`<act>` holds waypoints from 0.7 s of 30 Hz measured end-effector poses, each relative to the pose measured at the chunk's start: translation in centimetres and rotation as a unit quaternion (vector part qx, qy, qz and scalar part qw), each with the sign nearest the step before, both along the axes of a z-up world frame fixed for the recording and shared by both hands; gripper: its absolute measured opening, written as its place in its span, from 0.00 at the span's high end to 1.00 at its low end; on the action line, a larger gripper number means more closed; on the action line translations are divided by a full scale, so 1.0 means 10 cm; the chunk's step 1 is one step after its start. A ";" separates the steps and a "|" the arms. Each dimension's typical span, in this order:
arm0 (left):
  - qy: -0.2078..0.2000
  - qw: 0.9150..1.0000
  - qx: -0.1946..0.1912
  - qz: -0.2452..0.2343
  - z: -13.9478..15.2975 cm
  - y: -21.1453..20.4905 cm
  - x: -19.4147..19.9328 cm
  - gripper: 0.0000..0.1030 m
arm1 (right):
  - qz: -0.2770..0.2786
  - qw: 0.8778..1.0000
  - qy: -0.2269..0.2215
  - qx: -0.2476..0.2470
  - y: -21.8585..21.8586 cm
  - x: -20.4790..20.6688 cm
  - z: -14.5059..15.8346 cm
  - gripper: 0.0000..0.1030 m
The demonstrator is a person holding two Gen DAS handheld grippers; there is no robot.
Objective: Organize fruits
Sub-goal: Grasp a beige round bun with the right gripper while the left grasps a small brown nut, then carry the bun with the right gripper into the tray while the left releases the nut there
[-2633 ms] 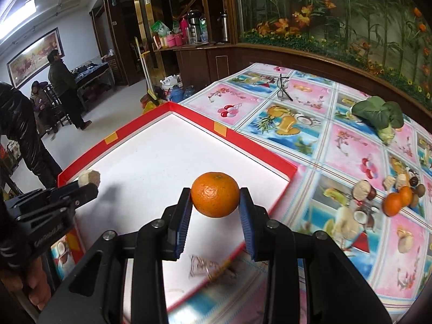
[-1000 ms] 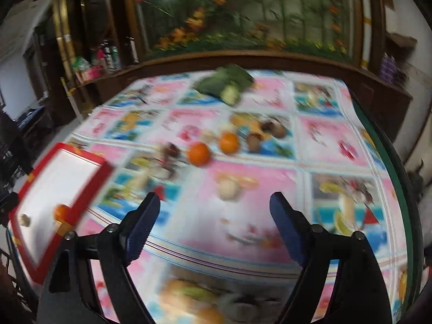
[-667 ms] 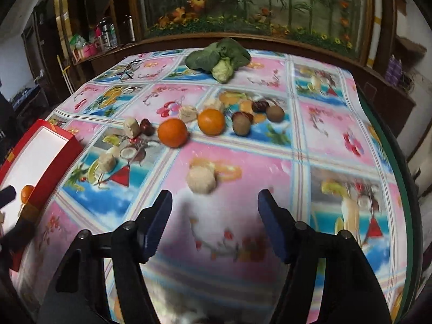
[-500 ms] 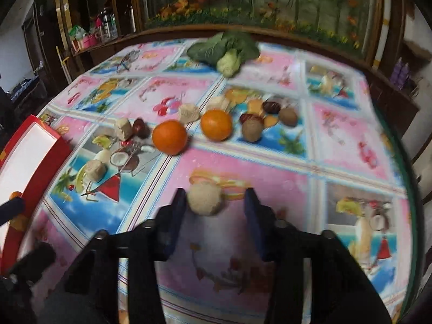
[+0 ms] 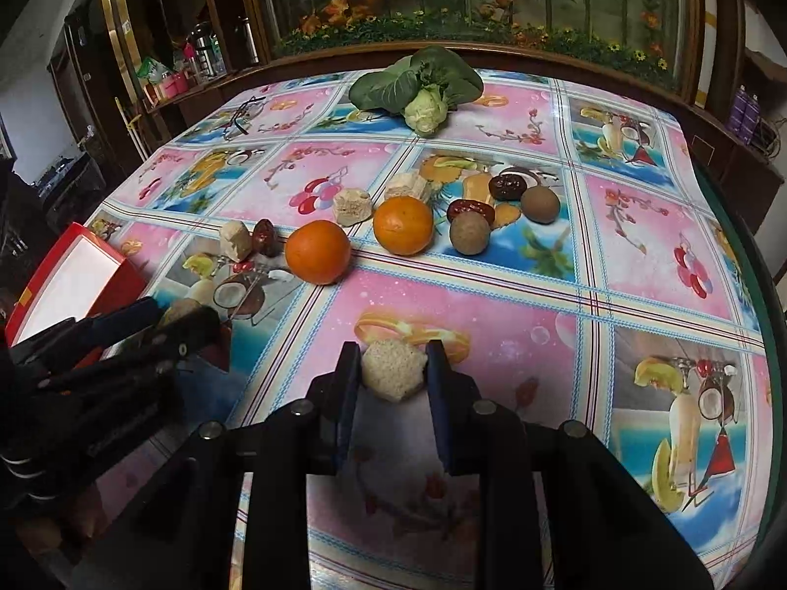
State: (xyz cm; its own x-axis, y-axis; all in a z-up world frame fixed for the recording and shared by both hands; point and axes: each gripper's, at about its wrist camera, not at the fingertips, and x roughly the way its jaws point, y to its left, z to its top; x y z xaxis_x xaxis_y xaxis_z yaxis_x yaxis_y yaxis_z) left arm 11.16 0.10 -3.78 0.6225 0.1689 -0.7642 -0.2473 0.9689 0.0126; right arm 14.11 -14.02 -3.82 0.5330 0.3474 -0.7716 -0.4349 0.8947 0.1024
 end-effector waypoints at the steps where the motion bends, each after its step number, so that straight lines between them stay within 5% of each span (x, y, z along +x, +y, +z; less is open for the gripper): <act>1: 0.002 1.000 -0.002 -0.001 0.00 0.00 -0.02 0.80 | 0.001 1.000 0.000 0.000 0.00 0.00 0.00 0.72; 5: 0.012 0.999 -0.026 -0.017 0.03 0.02 -0.16 0.80 | 0.002 1.000 -0.001 -0.004 0.02 -0.01 0.00 0.73; 21: -0.012 0.999 -0.011 -0.049 0.26 0.00 -0.89 0.80 | -0.018 0.999 -0.011 -0.046 0.03 -0.14 0.03 0.73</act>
State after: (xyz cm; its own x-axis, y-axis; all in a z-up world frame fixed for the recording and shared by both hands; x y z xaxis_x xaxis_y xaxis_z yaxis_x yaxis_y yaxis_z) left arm 2.23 0.15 -1.14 0.6541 0.0887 -0.7512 -0.1510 0.9884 -0.0148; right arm 12.66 -13.77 -3.56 0.5610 0.2567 -0.7870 -0.4036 0.9149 0.0106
